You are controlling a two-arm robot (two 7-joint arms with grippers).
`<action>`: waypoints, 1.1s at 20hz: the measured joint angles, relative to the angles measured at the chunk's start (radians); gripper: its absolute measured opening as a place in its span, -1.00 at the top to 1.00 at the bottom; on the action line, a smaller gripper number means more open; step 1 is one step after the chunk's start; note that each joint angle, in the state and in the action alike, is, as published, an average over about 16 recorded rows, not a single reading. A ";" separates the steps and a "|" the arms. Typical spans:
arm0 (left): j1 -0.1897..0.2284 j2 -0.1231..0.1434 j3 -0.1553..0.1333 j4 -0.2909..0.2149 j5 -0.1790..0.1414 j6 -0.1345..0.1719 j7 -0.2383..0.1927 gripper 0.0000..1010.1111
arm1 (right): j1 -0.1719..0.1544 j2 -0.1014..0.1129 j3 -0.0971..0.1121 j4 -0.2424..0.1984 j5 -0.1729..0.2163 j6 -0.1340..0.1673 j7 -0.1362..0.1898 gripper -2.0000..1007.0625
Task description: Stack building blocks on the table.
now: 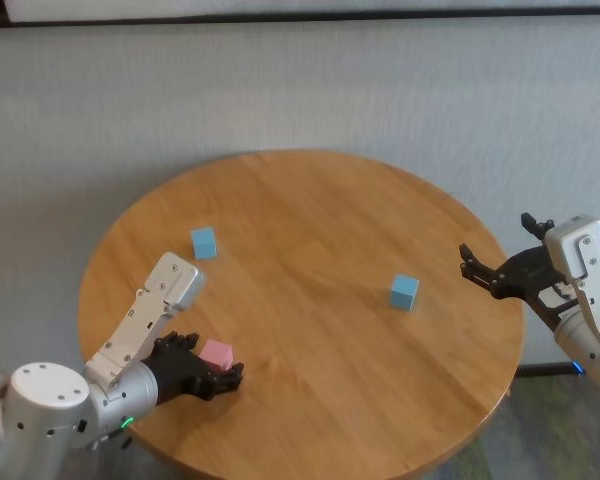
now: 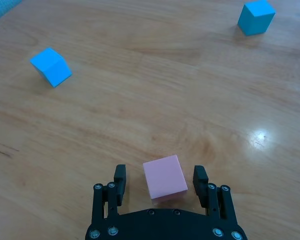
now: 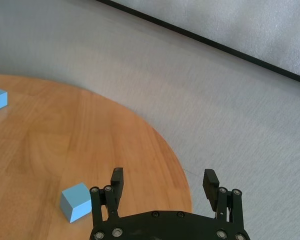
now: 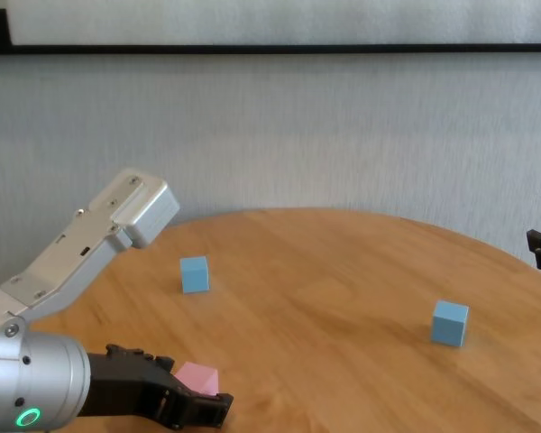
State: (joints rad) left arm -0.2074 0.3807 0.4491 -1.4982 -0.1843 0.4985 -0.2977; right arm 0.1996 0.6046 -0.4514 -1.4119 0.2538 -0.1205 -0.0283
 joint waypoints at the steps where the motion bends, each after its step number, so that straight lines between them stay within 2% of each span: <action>1: 0.000 -0.001 -0.001 0.001 0.002 0.000 -0.002 -0.71 | 0.000 0.000 0.000 0.000 0.000 0.000 0.000 -1.00; 13: 0.006 -0.015 -0.020 0.004 0.022 -0.002 -0.014 -0.04 | 0.000 0.000 0.000 0.000 0.000 0.000 0.000 -1.00; 18: 0.010 -0.024 -0.037 0.001 0.033 -0.018 -0.006 0.14 | 0.000 0.000 0.000 0.000 0.000 0.000 0.000 -1.00; 22: 0.001 -0.034 -0.050 0.004 0.044 -0.035 -0.001 0.20 | 0.000 0.000 0.000 0.000 0.000 0.000 0.000 -1.00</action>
State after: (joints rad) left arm -0.2060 0.3470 0.3988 -1.4938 -0.1400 0.4633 -0.2991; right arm 0.1996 0.6046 -0.4514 -1.4119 0.2538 -0.1205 -0.0283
